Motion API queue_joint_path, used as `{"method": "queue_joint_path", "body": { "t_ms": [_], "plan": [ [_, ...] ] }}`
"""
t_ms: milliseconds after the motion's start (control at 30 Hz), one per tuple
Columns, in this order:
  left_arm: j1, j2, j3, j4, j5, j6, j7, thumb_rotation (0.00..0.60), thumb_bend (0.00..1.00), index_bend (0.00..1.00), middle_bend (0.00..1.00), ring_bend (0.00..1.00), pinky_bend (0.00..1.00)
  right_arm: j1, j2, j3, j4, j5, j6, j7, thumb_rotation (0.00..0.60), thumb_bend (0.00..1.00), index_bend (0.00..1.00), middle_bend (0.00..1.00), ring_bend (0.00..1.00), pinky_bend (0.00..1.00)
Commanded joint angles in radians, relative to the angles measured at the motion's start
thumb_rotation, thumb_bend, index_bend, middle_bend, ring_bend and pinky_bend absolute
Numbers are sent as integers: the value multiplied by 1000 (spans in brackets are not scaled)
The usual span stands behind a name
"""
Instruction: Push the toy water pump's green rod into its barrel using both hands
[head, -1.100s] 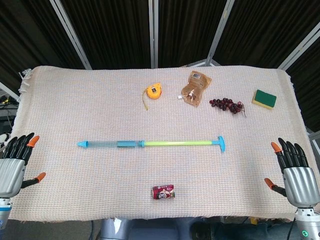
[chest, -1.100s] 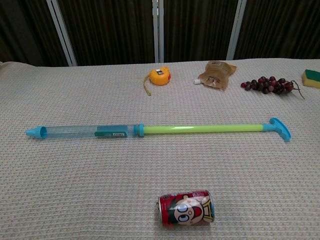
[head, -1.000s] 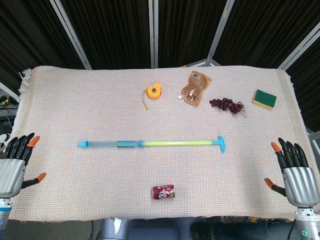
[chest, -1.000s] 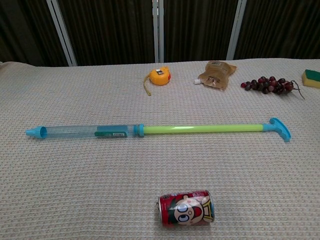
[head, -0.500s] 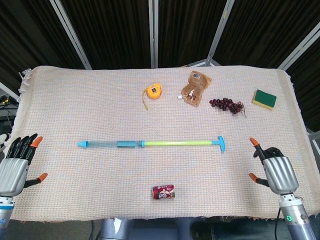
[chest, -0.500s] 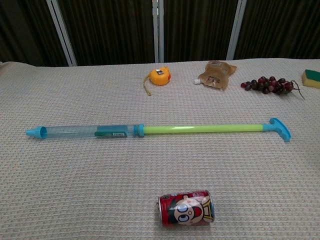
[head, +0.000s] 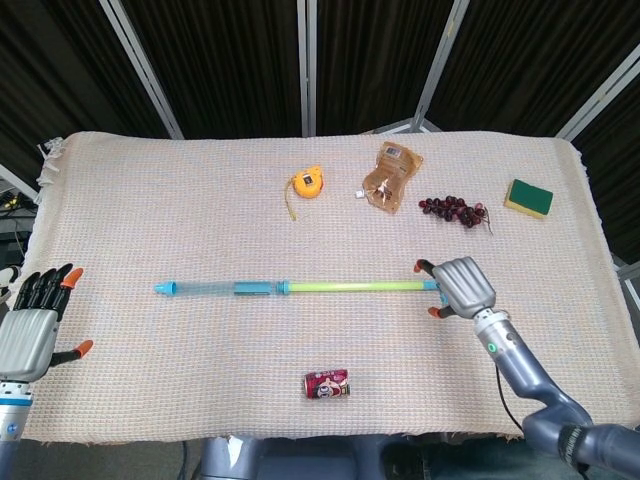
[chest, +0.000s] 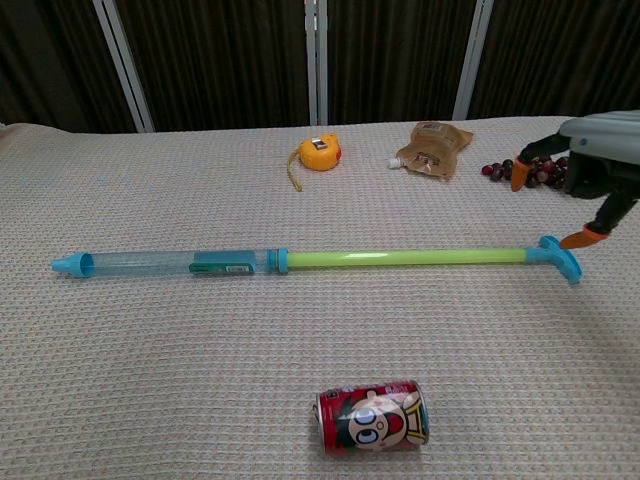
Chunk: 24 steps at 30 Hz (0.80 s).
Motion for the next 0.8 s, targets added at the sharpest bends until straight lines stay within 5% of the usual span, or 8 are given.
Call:
{"method": "queue_joint_path", "body": {
  "t_ms": [33, 433, 800],
  "plan": [
    [-4, -7, -2, 6, -9, -13, 6, 600, 0, 0, 0, 0, 0, 64, -110, 20, 114, 74, -56, -88, 600, 0, 394, 1000, 1000, 1000],
    [-8, -16, -6, 18, -28, -32, 12, 600, 0, 0, 0, 0, 0, 94, -197, -21, 230, 118, -66, -159, 600, 139, 467, 1000, 1000, 1000],
    [-12, -22, -6, 20, -31, -40, 18, 600, 0, 0, 0, 0, 0, 102, -225, -40, 301, 133, -81, -161, 600, 169, 473, 1000, 1000, 1000]
  ]
}}
